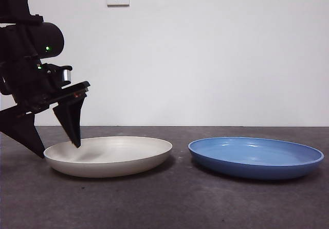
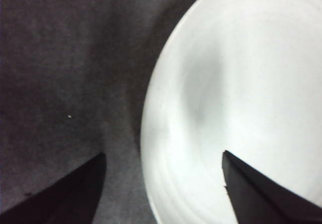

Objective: Pick up the white plate, put it on the blue plate, put it on desk

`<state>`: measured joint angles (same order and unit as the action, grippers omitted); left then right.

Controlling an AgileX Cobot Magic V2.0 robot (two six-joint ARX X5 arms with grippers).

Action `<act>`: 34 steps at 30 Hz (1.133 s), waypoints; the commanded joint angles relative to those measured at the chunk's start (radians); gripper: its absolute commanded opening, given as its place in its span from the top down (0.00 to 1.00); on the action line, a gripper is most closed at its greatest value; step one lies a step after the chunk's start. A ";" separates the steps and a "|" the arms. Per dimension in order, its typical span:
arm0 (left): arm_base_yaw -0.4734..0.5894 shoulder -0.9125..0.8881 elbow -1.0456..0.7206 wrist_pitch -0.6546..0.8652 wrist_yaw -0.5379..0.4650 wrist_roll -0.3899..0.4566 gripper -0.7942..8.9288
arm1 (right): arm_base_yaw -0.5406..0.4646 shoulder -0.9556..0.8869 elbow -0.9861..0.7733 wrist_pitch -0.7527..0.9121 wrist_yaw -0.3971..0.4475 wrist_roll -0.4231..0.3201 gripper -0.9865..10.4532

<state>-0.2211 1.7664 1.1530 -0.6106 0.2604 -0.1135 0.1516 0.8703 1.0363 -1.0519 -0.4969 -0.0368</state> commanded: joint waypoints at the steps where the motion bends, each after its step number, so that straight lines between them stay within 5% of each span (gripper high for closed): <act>1: -0.003 0.037 0.019 -0.010 0.000 0.016 0.65 | 0.004 0.004 0.019 0.003 0.000 0.006 0.57; 9: -0.005 0.039 0.019 -0.008 0.000 0.016 0.90 | 0.004 0.004 0.019 0.004 0.000 0.006 0.57; 21: -0.005 0.012 0.019 0.000 0.001 -0.005 0.90 | 0.004 0.004 0.019 0.003 0.000 0.006 0.57; 34: -0.037 -0.245 0.020 -0.027 0.037 -0.040 0.90 | 0.004 0.004 0.019 0.003 0.000 0.006 0.57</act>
<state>-0.2512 1.5162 1.1545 -0.6460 0.2901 -0.1329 0.1516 0.8703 1.0363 -1.0519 -0.4969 -0.0368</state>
